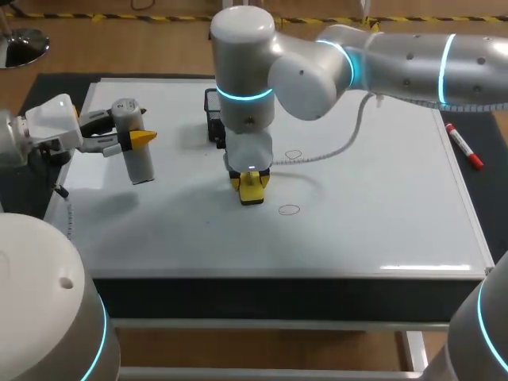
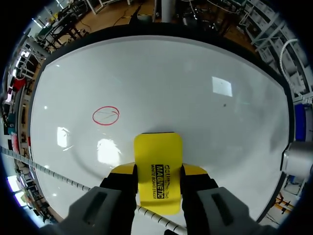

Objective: Pick up the inspection probe, press it on each red-marked spot on the whiteboard one by one, put down the probe, pick up the eraser, and wipe off all the red marks.

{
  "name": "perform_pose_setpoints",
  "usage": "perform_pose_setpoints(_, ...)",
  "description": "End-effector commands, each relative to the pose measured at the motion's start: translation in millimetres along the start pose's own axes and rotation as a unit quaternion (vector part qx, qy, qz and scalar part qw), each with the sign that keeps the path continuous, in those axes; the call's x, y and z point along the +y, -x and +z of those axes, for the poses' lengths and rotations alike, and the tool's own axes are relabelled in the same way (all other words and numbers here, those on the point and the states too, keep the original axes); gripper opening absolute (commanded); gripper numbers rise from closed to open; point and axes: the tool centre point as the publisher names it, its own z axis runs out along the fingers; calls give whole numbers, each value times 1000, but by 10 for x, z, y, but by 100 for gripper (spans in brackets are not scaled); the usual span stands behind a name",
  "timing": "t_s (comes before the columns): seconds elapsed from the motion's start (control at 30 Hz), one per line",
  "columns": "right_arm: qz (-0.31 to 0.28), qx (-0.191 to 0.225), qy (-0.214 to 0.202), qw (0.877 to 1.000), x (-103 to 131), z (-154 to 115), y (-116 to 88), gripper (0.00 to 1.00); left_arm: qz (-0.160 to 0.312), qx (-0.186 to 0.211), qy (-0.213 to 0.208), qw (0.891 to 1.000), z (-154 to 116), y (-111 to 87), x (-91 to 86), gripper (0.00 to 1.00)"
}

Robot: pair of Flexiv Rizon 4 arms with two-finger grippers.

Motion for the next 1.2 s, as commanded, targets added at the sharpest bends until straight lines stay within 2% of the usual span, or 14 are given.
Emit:
perform_pose_setpoints(0.03,5,2,1,1000,-35,29,-31,0,0,-1,0,1000,0,-1,-9,0)
perform_pose_setpoints(0.6,48,10,0,999,-138,81,-481,0,0,-1,0,1000,0,-1,-9,0)
perform_pose_setpoints(0.83,57,11,-7,998,-163,32,-567,0,0,-1,0,1000,0,-1,-9,0)
perform_pose_setpoints(1.2,46,1,-11,999,-215,-426,-669,0,0,-1,0,1000,0,-1,-9,0)
